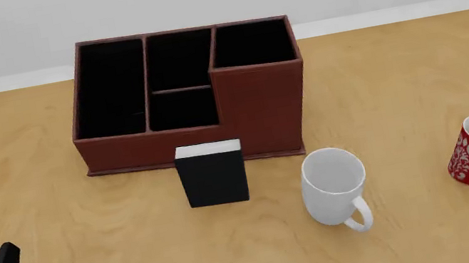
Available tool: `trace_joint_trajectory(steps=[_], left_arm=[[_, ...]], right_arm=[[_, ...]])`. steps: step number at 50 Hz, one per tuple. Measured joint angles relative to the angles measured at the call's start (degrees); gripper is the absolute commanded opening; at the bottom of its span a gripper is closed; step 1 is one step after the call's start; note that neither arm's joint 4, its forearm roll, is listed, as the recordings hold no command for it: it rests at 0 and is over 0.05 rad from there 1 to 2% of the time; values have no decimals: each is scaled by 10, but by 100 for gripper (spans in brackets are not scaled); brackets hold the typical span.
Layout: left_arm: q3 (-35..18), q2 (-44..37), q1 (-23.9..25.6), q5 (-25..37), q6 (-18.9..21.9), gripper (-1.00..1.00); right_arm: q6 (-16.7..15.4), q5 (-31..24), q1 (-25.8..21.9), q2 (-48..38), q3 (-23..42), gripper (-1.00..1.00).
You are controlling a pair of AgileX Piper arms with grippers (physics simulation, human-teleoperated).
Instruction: Pick up the red mug and place it to the right of the caddy.
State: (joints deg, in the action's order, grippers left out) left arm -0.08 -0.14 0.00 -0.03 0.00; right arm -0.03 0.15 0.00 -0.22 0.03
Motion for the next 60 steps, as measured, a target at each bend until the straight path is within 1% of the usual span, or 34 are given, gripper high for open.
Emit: trace_joint_trajectory(steps=[22, 29, 45, 60], left_arm=[[-1, -3, 0, -1, 0, 100], [-2, -3, 0, -1, 0, 100], [-2, -3, 0, -1, 0, 100], [-2, -3, 0, -1, 0, 100]], right_arm=[[-3, 23, -13, -32, 0, 100], [-2, 24, -7, -43, 5, 100], [-8, -36, 28, -96, 69, 100], [-19, -54, 61, -177, 108, 100]])
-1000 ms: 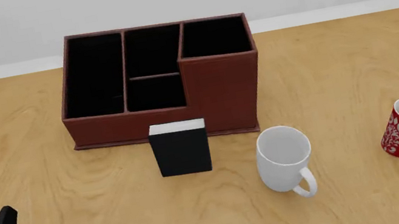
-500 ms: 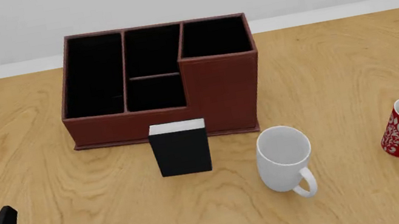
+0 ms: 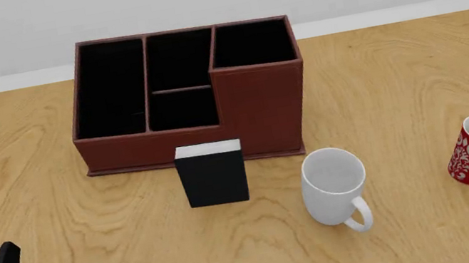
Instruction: Pick up the red mug and place it to the right of the caddy.
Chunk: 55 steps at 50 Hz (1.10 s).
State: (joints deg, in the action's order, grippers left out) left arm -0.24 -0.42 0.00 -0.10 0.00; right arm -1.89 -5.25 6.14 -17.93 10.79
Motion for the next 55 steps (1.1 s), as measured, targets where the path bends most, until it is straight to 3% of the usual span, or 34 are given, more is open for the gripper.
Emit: trace_joint_trajectory(steps=[27, 41, 55], left_arm=[[0, 0, 0, 0, 0, 100], [0, 0, 0, 0, 0, 100], [0, 0, 0, 0, 0, 100]], right_arm=[[-35, -6, 55, -45, 0, 100], [-43, 50, 79, -84, -37, 100], [-46, 145, 93, -163, -67, 100]])
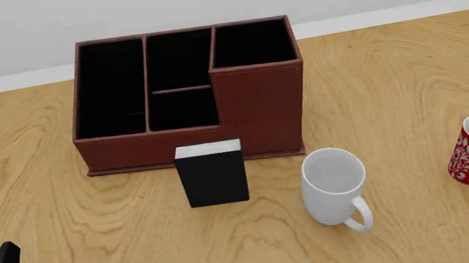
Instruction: Pick up the red mug and place it to the right of the caddy.
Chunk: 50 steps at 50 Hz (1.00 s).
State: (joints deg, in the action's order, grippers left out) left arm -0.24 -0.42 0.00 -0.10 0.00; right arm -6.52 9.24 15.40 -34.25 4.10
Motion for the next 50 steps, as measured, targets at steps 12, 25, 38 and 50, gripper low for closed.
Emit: trace_joint_trajectory(steps=[12, 25, 38, 50], left_arm=[[0, 0, 0, 0, 0, 100], [0, 0, 0, 0, 0, 100], [0, 0, 0, 0, 0, 100], [0, 0, 0, 0, 0, 100]], right_arm=[[-2, 107, 4, -98, -21, 100], [-4, 205, 8, -195, -34, 100], [-10, 337, 13, -332, -37, 100], [-12, 406, 16, -409, -34, 100]])
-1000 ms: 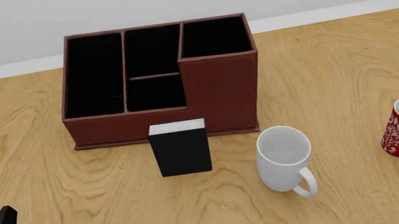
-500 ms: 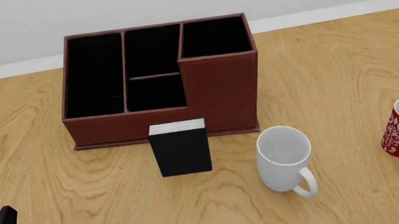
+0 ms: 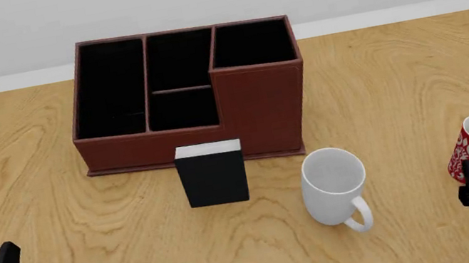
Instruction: Pick up the red mug and place it to the right of the caddy.
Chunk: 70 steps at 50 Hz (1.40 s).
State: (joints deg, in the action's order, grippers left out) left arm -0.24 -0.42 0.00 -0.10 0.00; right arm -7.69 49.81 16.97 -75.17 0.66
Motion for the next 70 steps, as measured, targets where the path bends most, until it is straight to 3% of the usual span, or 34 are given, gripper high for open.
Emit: trace_joint_trajectory(steps=[21, 43, 44, 56, 70], left_arm=[[0, 0, 0, 0, 0, 100], [0, 0, 0, 0, 0, 100], [0, 0, 0, 0, 0, 100], [0, 0, 0, 0, 0, 100], [0, 0, 0, 0, 0, 100]], right_arm=[[-4, 115, 9, -129, 1, 100], [-9, 181, 13, -216, 17, 100], [-9, 182, 13, -218, 17, -100], [-17, 180, 13, -205, 11, -100], [-31, -73, -31, 76, 30, -100]])
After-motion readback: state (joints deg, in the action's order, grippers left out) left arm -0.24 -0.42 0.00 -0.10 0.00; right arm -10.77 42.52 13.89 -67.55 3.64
